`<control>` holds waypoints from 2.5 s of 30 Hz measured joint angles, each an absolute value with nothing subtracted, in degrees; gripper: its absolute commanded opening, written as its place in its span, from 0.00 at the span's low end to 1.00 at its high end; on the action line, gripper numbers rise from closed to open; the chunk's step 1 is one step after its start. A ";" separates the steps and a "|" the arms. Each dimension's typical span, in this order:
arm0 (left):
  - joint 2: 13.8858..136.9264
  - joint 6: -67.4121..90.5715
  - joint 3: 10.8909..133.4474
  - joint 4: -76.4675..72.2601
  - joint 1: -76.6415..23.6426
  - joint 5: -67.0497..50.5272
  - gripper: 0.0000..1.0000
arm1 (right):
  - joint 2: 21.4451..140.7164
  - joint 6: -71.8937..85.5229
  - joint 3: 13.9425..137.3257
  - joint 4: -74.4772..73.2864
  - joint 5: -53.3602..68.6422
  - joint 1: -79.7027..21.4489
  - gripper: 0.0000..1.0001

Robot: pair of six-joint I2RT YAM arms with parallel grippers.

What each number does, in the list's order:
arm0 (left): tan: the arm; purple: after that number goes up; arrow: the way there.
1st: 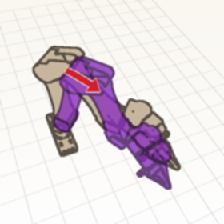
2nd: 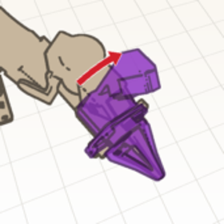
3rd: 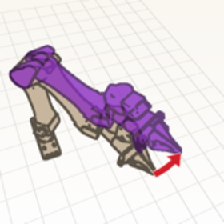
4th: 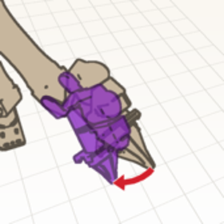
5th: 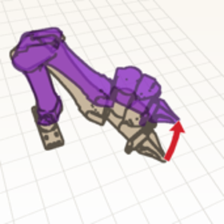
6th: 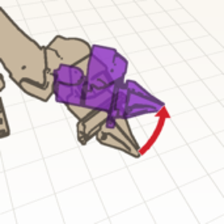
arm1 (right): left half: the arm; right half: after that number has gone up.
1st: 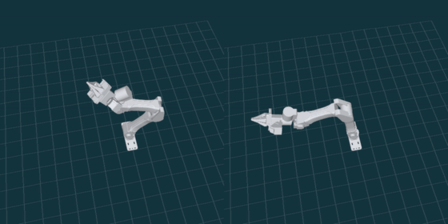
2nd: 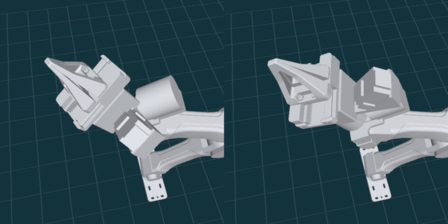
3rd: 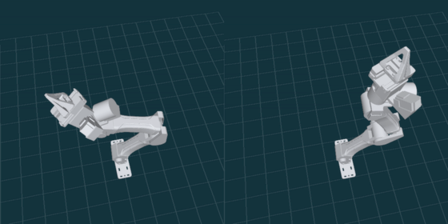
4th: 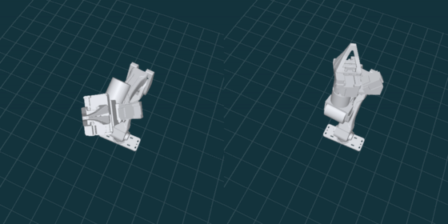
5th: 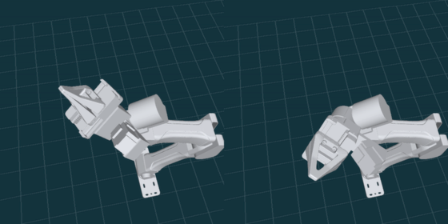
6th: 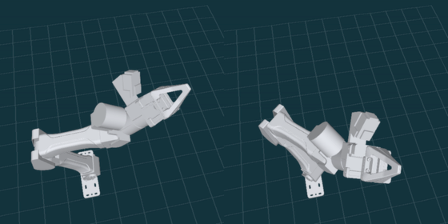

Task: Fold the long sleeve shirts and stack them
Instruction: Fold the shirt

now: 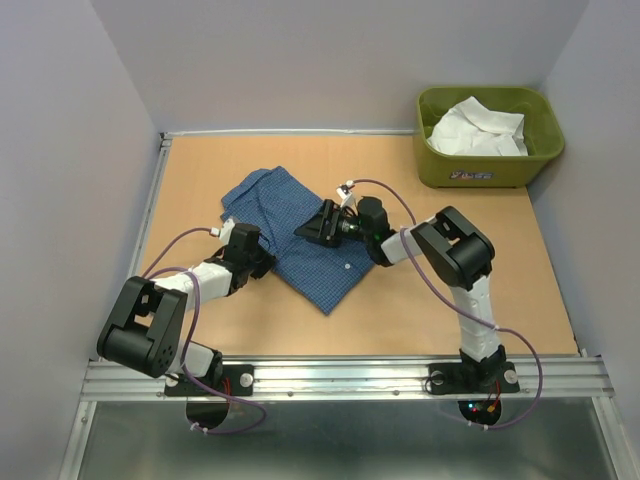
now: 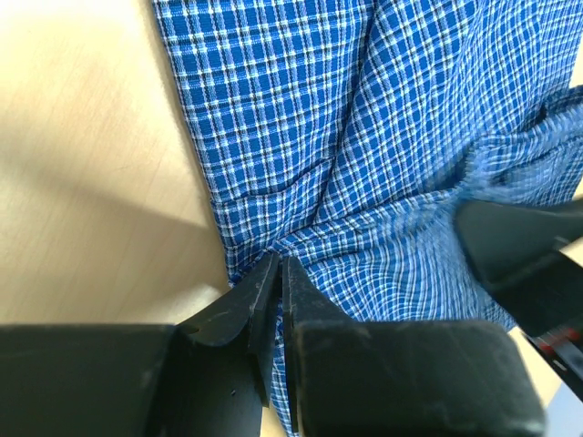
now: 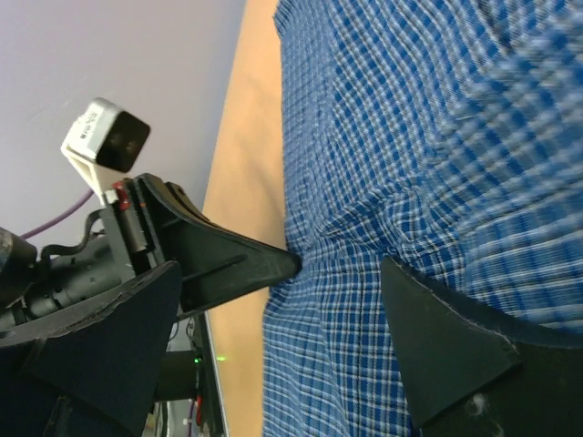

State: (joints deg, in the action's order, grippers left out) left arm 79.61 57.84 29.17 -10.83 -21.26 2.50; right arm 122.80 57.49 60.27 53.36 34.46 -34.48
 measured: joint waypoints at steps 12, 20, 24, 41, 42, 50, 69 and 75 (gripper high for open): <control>75.57 53.87 34.02 -4.27 -21.26 6.63 0.26 | 116.09 54.98 58.98 48.42 35.59 -33.34 0.95; 71.46 49.39 39.05 0.03 -21.26 10.07 0.31 | 101.08 52.56 47.05 47.64 39.38 -38.17 0.95; 68.31 47.31 39.13 2.70 -21.26 12.08 0.35 | 100.01 51.22 43.05 45.39 41.78 -43.11 0.95; 71.20 36.12 49.87 6.72 -20.67 15.55 0.53 | 98.24 42.54 38.74 25.69 40.62 -44.58 0.90; 72.47 35.75 51.00 6.72 -20.45 15.53 0.53 | 95.77 40.99 38.89 22.92 38.89 -44.56 0.90; 91.44 30.94 64.25 5.82 -16.10 15.40 0.47 | 83.48 34.35 44.64 7.55 18.26 -44.56 0.70; 111.00 31.83 71.35 7.53 -12.71 13.96 0.32 | 95.55 24.73 51.96 -5.61 -5.69 -40.49 0.43; 101.30 37.04 58.13 4.78 -10.09 11.73 0.34 | 98.59 18.33 55.22 -5.32 -6.15 -35.18 0.45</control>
